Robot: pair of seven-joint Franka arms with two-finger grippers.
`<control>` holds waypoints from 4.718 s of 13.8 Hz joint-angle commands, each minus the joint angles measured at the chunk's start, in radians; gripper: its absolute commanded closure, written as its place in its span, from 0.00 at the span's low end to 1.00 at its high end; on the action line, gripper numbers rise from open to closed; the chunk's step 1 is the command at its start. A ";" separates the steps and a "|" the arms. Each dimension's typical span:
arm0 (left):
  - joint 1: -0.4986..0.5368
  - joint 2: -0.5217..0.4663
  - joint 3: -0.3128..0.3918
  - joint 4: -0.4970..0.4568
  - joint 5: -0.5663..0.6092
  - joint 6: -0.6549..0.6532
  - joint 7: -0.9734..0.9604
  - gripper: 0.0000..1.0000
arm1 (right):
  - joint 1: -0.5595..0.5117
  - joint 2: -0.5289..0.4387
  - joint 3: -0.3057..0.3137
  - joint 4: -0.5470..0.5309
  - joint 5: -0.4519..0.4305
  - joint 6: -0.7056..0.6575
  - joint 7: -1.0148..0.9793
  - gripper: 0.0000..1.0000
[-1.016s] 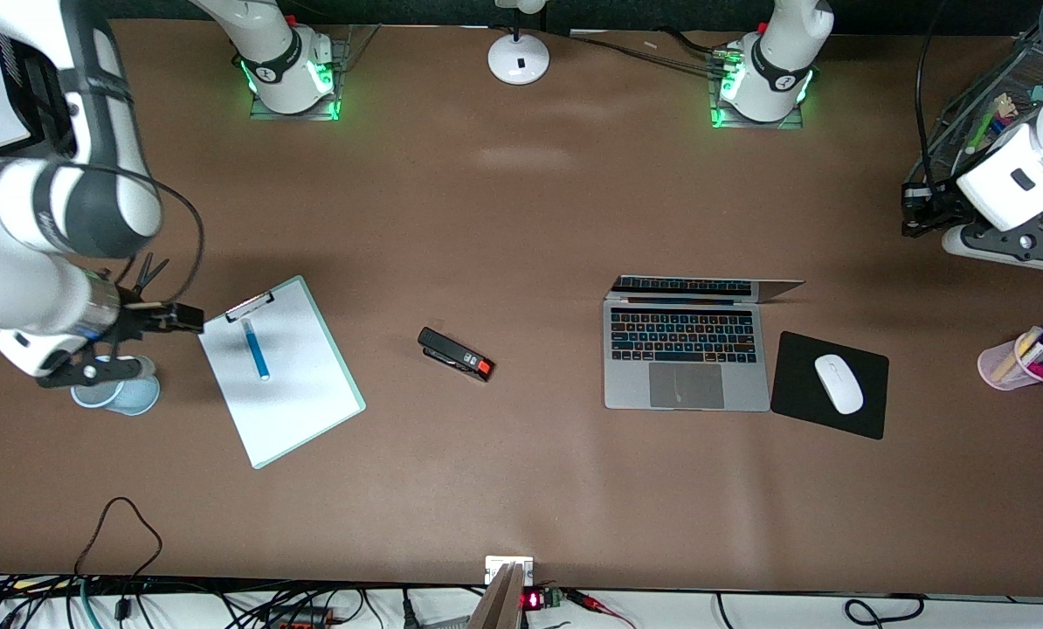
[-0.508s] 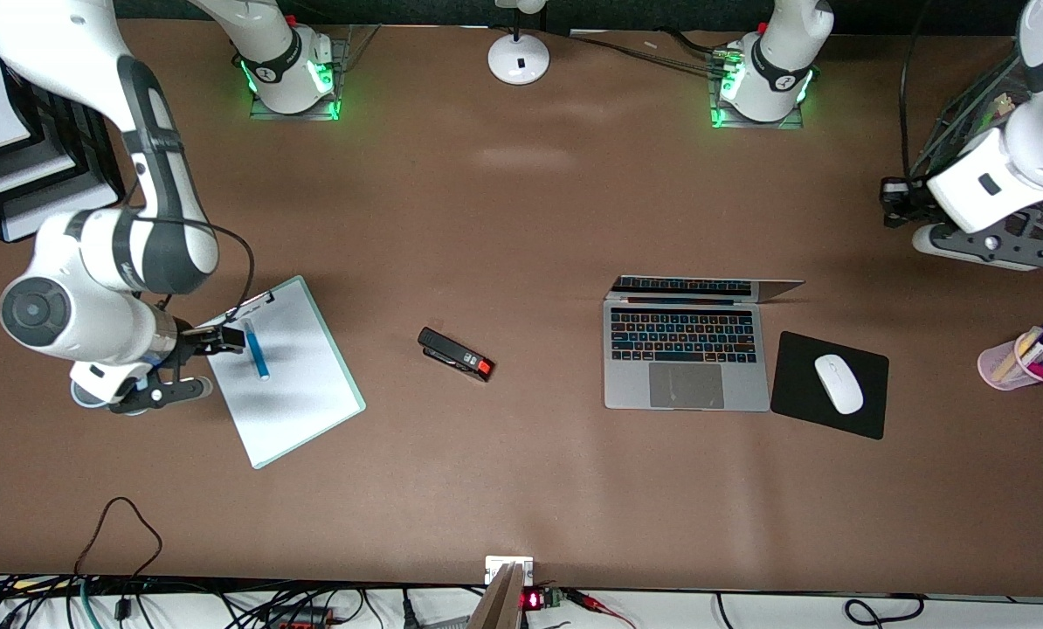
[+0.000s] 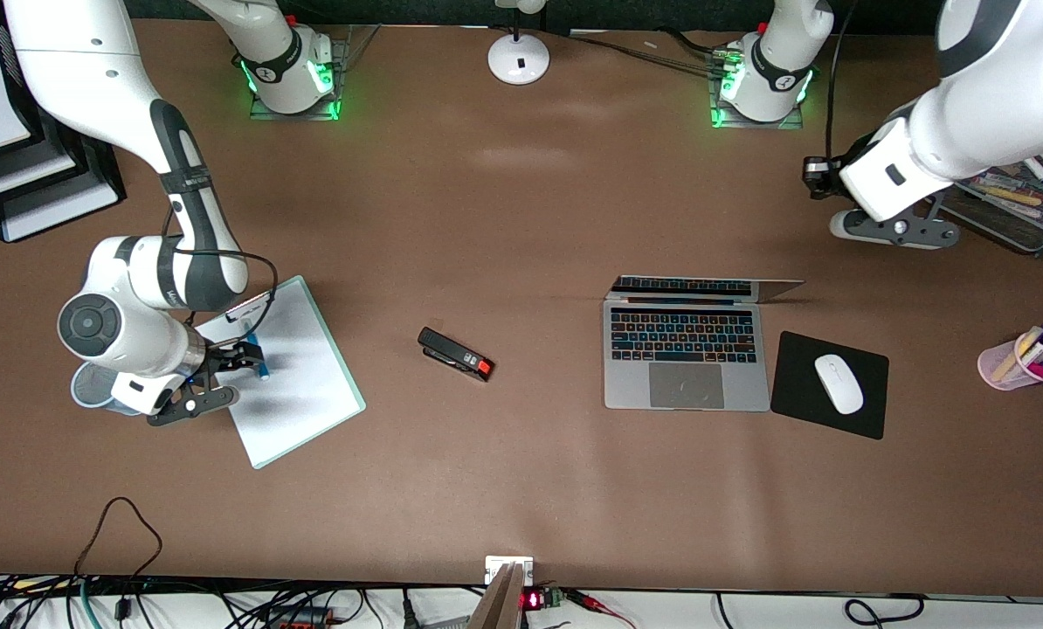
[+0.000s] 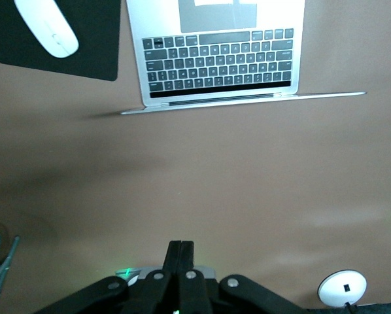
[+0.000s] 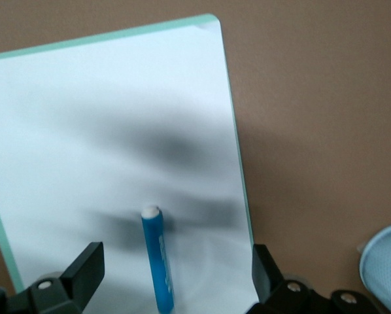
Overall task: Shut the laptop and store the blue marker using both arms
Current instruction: 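Grasp the blue marker with the right gripper while the left gripper reaches the laptop lid, then push the laptop lid down shut with the left gripper, then lift the blue marker with the right gripper and carry it toward the cup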
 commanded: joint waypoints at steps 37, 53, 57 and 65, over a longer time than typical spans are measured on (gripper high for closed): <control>-0.008 0.369 -0.089 -0.270 0.169 1.007 -0.094 1.00 | 0.031 0.049 -0.002 -0.080 0.052 0.123 -0.002 0.72; -0.019 0.668 -0.089 -0.046 0.269 1.183 -0.095 1.00 | 0.032 0.006 -0.002 -0.054 0.049 0.113 -0.019 0.90; -0.019 0.685 -0.087 -0.046 0.269 1.194 -0.095 1.00 | 0.029 -0.054 -0.002 -0.051 0.049 0.113 -0.098 0.90; -0.017 0.705 -0.085 -0.047 0.269 1.209 -0.095 1.00 | -0.002 -0.197 0.000 -0.027 0.076 0.022 -0.414 0.90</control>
